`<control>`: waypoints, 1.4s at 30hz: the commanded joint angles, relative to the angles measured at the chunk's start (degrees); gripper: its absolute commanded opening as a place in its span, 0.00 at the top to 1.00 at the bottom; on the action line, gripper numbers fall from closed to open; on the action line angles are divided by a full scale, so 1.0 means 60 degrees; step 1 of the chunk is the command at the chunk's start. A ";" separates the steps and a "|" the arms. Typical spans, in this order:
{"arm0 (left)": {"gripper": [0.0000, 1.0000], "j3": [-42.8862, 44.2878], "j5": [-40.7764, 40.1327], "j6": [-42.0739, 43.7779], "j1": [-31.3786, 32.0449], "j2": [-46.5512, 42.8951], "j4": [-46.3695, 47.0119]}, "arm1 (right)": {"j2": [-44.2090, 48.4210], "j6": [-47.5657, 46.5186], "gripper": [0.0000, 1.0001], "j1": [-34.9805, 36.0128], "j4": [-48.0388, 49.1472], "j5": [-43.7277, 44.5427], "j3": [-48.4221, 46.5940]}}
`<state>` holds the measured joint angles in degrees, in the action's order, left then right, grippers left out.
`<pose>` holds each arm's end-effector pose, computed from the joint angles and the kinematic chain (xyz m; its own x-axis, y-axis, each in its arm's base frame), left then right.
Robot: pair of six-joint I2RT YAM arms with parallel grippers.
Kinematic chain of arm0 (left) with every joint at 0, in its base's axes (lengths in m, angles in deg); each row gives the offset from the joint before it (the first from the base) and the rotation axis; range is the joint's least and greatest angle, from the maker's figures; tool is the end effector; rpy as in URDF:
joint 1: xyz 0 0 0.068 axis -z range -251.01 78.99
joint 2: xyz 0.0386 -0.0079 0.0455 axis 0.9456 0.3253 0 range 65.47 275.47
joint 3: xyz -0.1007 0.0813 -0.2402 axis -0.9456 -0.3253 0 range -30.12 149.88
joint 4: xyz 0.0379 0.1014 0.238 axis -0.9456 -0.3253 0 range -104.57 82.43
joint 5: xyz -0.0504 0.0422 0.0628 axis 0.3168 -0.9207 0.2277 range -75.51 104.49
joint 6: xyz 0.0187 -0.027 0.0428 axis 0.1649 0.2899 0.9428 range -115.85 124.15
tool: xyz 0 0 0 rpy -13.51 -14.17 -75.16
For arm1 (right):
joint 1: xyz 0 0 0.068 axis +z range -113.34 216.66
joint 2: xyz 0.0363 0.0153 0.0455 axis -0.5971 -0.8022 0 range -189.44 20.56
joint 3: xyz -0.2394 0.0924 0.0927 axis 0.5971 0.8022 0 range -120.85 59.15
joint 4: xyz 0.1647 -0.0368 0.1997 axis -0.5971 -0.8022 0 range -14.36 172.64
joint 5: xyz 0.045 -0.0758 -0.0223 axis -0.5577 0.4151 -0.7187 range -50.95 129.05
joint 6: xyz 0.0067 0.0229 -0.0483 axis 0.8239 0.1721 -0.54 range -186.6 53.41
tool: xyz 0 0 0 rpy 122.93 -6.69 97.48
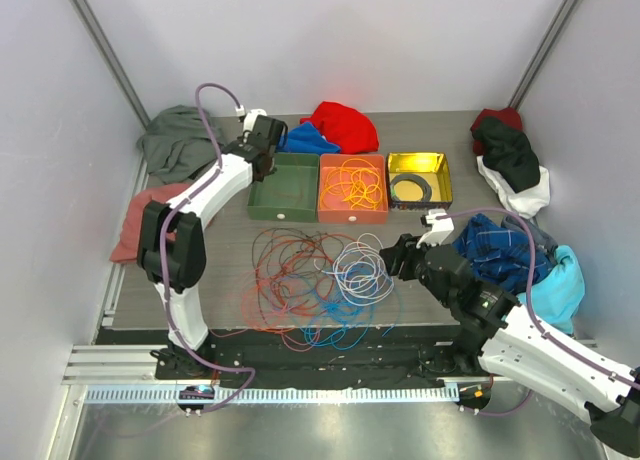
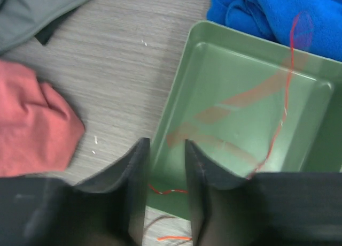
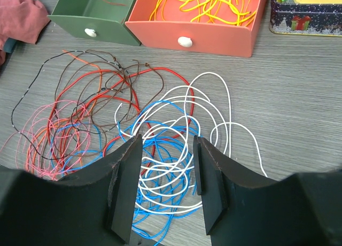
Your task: Untangle the cables
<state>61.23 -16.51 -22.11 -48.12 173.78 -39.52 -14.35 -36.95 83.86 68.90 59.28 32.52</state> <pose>0.3973 -0.1478 0.2713 -0.6321 -0.1447 -0.7612 -0.2878 0.9560 0.0573 0.1137 0.1047 0.2485 -0.4542 0.1927 -0.8698 -0.2831 0.8945 0.3459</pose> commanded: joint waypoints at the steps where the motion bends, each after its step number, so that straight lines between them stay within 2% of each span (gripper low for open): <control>1: 0.45 -0.0356 -0.0165 0.0129 0.0168 -0.0663 0.0504 | -0.0229 -0.0122 0.49 0.0073 0.0429 0.0174 -0.0205; 4: 0.28 -0.0722 -0.0325 0.0202 0.0286 -0.1190 0.0505 | -0.0347 -0.0108 0.50 0.0073 0.0502 0.0115 -0.0220; 6: 0.23 -0.0956 -0.0413 0.0246 0.0359 -0.1599 0.0490 | -0.0348 -0.0108 0.50 0.0073 0.0561 0.0057 -0.0219; 7: 0.17 -0.1016 -0.0530 0.0231 0.0373 -0.1776 0.0475 | -0.0333 -0.0108 0.50 0.0073 0.0576 0.0056 -0.0219; 12: 0.17 -0.1702 -0.0781 -0.0119 0.0578 -0.3442 0.0432 | -0.0216 -0.0049 0.50 0.0058 0.0503 0.0027 -0.0205; 14: 0.18 -0.2069 0.0020 -0.0646 0.0593 -0.3928 0.0183 | -0.0186 -0.0005 0.50 0.0073 0.0488 0.0012 -0.0161; 17: 0.21 -0.3137 0.0799 -0.1260 0.0841 -0.4764 -0.0241 | -0.0201 -0.0005 0.50 0.0073 0.0502 -0.0017 -0.0132; 22: 0.26 -0.5905 0.2104 -0.2272 0.1413 -0.6053 0.0196 | -0.0347 0.0010 0.50 0.0073 0.0546 -0.0075 -0.0102; 29: 0.28 -0.8790 0.1858 -0.3693 0.1604 -0.8247 0.0870 | -0.0596 0.0170 0.50 0.0073 0.0619 -0.0309 -0.0175; 32: 0.29 -0.9189 0.1593 -0.3929 0.1604 -0.8749 0.0842 | -0.0699 0.0244 0.50 0.0073 0.0678 -0.0368 -0.0117; 38: 0.29 -0.9628 0.1783 -0.4236 0.1589 -0.8457 0.0563 | -0.0875 0.0390 0.50 0.0073 0.0781 -0.0486 -0.0117; 42: 0.23 -0.9907 0.1596 -0.4499 0.1590 -0.9450 0.0798 | -0.0831 0.0434 0.50 0.0073 0.0722 -0.0500 -0.0088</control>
<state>2.98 -5.02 -45.98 -38.41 122.33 -37.18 -19.60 -35.61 83.86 70.85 56.48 32.52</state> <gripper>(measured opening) 0.727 0.500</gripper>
